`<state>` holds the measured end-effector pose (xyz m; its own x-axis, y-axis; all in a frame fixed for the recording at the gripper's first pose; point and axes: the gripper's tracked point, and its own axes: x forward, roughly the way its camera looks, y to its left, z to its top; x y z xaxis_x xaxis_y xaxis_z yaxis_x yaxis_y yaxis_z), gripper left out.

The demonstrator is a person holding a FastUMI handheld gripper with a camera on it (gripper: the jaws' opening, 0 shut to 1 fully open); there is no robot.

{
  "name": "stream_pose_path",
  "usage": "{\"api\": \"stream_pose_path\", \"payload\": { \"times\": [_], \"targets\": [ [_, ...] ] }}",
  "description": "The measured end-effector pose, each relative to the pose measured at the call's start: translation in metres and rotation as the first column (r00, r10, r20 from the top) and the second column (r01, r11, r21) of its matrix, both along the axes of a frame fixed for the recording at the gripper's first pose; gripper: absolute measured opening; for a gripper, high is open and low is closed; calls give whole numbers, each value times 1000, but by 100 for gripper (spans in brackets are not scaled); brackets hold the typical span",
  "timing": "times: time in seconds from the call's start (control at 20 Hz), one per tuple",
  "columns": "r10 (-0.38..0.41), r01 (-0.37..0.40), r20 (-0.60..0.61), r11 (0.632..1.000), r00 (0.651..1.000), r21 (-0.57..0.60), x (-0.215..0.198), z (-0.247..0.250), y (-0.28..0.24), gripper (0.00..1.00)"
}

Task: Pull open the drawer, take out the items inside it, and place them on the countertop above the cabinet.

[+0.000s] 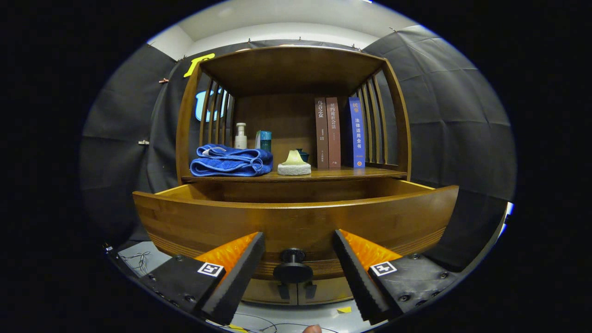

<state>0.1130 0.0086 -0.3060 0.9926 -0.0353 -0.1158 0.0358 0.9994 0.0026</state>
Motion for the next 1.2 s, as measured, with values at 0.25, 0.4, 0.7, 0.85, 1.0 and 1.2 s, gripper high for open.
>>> {"api": "stream_pose_path", "payload": {
  "times": [0.25,0.4,0.7,0.85,1.0,1.2],
  "targets": [
    [-5,5,-16,1000,1000,-6,27,-2,2,100],
    [-5,4,-19,1000,1000,-10,43,-2,2,100],
    [-5,4,-36,1000,999,-8,78,-5,2,100],
    [-5,6,-43,1000,999,13,93,-8,2,100],
    [-9,10,-51,1000,999,13,106,-8,2,100],
    [-11,12,-61,1000,998,15,122,-9,2,100]
  ]
}}
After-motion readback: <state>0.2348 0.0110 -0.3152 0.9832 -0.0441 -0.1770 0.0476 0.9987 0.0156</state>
